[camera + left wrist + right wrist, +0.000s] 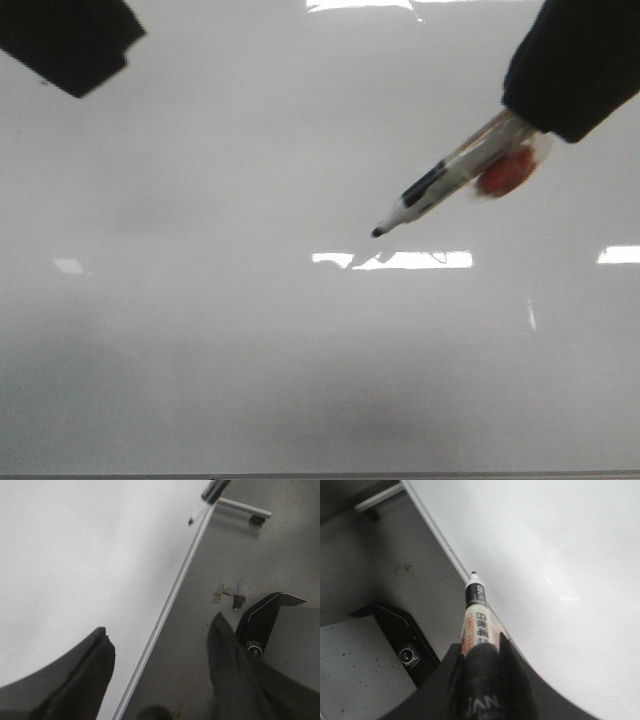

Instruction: Write number 7 on whiteboard

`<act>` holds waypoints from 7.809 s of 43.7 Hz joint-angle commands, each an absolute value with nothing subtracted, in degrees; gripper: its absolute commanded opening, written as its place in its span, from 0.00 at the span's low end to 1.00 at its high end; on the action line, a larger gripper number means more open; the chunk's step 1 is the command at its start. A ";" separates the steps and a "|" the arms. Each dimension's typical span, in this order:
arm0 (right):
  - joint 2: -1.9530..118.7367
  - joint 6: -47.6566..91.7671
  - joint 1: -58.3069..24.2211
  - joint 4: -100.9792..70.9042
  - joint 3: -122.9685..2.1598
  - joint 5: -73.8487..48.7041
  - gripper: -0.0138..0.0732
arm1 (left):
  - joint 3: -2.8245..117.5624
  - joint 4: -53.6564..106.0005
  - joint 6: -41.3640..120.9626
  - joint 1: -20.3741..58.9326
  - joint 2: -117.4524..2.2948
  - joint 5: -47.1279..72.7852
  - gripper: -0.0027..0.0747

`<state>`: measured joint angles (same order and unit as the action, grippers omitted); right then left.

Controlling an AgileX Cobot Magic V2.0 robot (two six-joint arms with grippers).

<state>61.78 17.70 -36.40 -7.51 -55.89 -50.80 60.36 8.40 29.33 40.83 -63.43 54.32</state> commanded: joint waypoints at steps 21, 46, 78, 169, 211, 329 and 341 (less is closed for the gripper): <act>44.55 22.88 -13.48 -27.55 -48.98 -43.52 0.08 | 50.90 10.06 25.29 34.37 -51.55 45.57 0.56; 62.68 26.86 -15.20 -32.48 -54.74 -24.05 0.08 | 50.90 10.06 25.29 34.37 -51.55 45.05 0.56; 71.68 26.86 -5.32 -27.69 -59.87 -25.52 0.08 | 50.90 10.06 25.29 34.37 -51.55 44.68 0.56; 51.28 47.17 -26.25 -32.21 -56.98 -59.01 0.08 | 69.27 23.99 44.92 56.62 -78.65 38.02 0.31; 47.28 33.16 -21.69 -15.10 -56.98 -59.74 0.84 | 69.27 7.97 27.16 48.56 -76.30 48.22 0.06; 28.65 -1.34 -19.34 0.00 -50.08 -62.65 0.84 | 51.52 -0.82 -0.84 19.95 -33.57 54.71 0.47; 28.34 -1.29 -19.34 0.00 -49.91 -62.95 0.79 | 48.30 -3.11 -4.01 19.95 -28.14 52.98 0.46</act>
